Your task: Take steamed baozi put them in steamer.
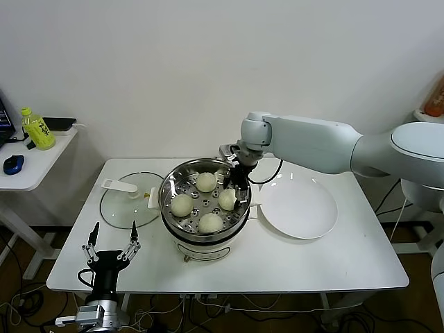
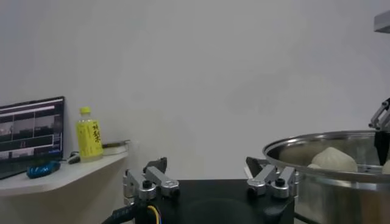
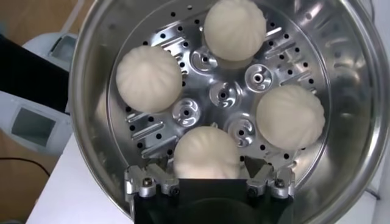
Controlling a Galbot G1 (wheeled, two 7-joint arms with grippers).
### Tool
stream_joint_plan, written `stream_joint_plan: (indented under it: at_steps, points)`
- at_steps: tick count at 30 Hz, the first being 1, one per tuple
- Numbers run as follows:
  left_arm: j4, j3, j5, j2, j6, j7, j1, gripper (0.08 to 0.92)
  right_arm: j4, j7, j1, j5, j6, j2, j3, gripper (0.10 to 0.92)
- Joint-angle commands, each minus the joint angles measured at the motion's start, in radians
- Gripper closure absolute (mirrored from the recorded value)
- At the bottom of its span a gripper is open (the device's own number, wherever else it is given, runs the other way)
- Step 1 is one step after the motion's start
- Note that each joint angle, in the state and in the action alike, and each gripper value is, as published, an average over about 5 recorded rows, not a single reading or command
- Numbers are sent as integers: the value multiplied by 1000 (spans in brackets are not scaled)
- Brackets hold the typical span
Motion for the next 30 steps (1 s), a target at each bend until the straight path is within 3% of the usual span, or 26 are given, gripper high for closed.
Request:
stream_joint_plan:
  at_steps: [1,10,30]
  points:
    - [1,2,0,2,1,0,1,177,14,-11,49,28,3,-15,20,203]
    - [-6,6,4,1,6,0,-1,177,65,17,107,71,13,-101,97,203]
    - [-7,20,25,-5,3,-4,12,177,291,354,-257,21,0,-415,692,203]
